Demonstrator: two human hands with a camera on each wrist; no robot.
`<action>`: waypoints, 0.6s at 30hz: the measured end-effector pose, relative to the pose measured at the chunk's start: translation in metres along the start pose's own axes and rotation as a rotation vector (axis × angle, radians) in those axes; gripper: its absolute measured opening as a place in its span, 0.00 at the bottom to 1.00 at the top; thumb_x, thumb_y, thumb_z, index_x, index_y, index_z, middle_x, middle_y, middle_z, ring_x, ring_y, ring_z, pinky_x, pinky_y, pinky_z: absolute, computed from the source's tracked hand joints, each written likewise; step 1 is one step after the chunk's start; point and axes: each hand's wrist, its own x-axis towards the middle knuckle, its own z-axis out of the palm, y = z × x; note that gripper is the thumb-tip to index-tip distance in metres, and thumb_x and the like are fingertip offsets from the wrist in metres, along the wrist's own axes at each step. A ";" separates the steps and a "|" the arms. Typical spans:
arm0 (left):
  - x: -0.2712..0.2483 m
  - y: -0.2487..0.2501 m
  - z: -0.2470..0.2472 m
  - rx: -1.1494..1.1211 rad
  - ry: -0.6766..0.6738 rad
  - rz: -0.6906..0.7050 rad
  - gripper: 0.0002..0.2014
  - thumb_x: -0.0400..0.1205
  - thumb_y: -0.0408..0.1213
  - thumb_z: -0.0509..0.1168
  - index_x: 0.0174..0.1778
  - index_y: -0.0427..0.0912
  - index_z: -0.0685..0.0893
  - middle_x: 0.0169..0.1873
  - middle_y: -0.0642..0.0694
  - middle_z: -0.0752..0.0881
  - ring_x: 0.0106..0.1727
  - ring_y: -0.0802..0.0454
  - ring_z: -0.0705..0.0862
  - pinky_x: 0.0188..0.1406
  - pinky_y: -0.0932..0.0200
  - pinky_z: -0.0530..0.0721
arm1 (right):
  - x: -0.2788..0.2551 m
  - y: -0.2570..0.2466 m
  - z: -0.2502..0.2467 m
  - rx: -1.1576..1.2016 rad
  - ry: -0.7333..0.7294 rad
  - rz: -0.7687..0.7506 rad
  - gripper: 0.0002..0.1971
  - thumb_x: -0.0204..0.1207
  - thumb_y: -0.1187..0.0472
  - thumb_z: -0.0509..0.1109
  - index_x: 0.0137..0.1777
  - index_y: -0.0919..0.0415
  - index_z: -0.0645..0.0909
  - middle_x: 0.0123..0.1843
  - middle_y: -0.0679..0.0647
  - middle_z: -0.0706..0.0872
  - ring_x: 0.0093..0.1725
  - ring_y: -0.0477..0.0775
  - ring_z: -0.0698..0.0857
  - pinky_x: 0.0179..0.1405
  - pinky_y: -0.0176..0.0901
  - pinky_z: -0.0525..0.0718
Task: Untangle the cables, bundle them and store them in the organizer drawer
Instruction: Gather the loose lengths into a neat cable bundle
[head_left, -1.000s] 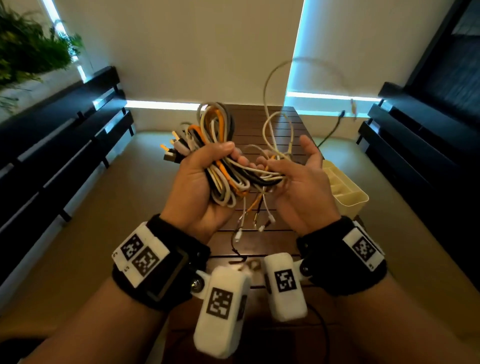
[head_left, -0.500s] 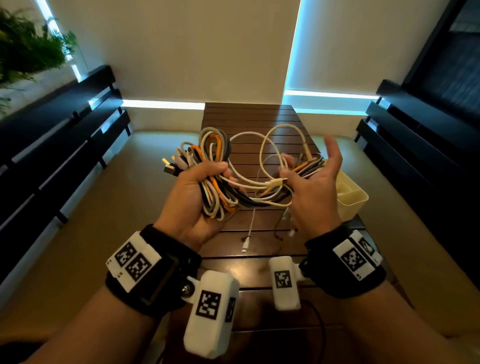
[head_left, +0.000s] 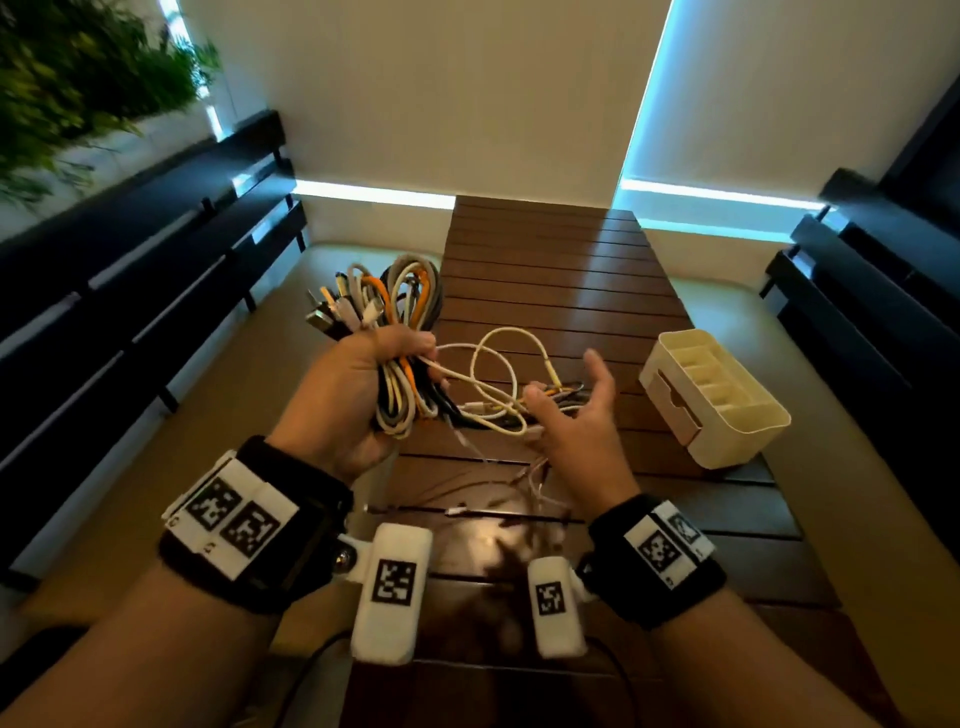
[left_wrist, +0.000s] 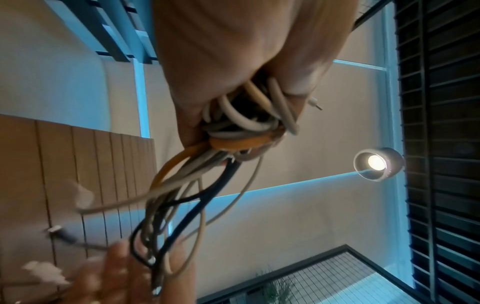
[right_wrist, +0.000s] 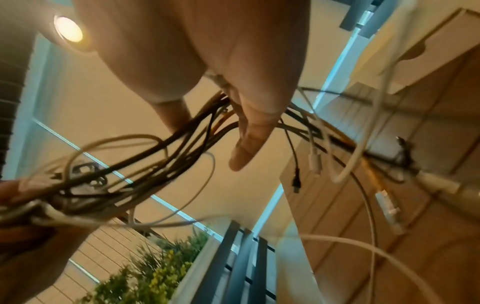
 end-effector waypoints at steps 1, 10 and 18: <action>0.002 -0.001 -0.004 -0.016 0.009 -0.006 0.14 0.82 0.27 0.62 0.29 0.37 0.82 0.27 0.43 0.79 0.26 0.49 0.81 0.38 0.53 0.83 | -0.002 0.005 0.004 -0.028 -0.016 0.021 0.39 0.80 0.53 0.74 0.81 0.30 0.52 0.66 0.55 0.84 0.48 0.54 0.92 0.60 0.62 0.88; 0.010 -0.001 -0.026 0.091 0.051 0.048 0.10 0.81 0.28 0.64 0.33 0.36 0.82 0.26 0.42 0.82 0.28 0.46 0.83 0.25 0.58 0.83 | -0.013 0.049 0.010 -0.336 -0.078 0.124 0.36 0.67 0.24 0.69 0.73 0.23 0.61 0.63 0.57 0.87 0.52 0.52 0.91 0.54 0.58 0.90; 0.020 0.014 -0.055 -0.040 0.163 0.132 0.05 0.81 0.27 0.65 0.40 0.39 0.82 0.28 0.46 0.84 0.31 0.52 0.85 0.30 0.60 0.86 | -0.041 0.085 0.033 -0.651 -0.419 -0.120 0.16 0.82 0.53 0.69 0.63 0.32 0.73 0.43 0.47 0.90 0.39 0.43 0.88 0.41 0.38 0.89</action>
